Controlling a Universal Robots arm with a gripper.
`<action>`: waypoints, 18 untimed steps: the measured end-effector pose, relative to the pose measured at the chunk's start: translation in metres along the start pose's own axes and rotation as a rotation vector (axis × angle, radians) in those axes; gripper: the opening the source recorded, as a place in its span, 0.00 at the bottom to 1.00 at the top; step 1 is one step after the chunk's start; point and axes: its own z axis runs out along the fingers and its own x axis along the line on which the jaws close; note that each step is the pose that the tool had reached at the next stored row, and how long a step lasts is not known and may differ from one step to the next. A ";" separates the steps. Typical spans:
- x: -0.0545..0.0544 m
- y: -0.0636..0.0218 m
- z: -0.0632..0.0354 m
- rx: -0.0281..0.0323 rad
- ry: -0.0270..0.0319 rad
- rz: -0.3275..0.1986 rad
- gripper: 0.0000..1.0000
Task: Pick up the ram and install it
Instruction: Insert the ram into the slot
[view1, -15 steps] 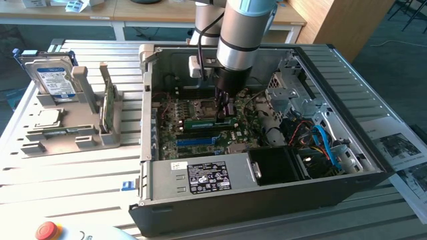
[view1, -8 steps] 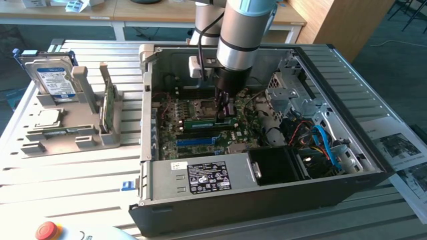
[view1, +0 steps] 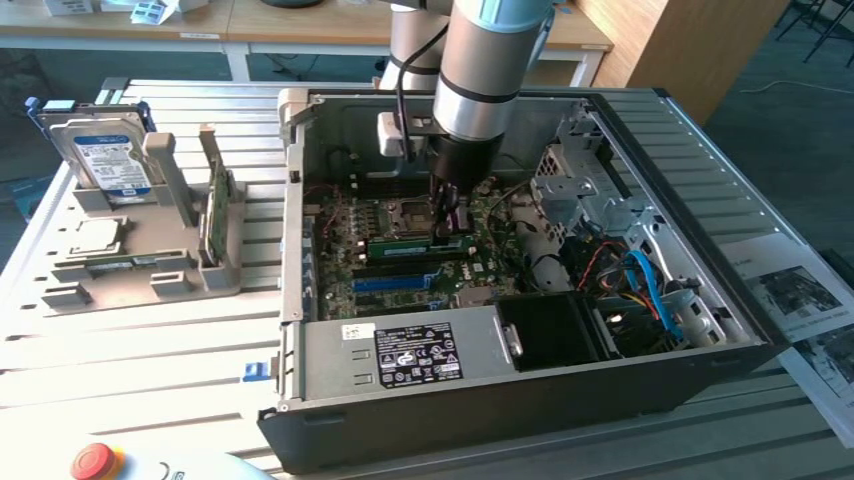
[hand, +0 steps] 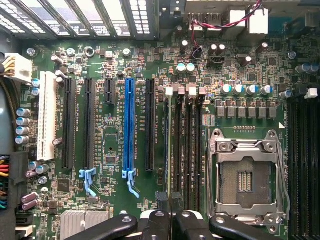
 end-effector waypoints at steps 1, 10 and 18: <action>0.000 0.0000 0.0000 0.0001 -0.0001 0.000 0.12; -0.001 0.0004 0.0000 0.0000 0.0001 0.000 0.12; -0.001 0.0010 0.0003 -0.0001 0.0001 0.000 0.12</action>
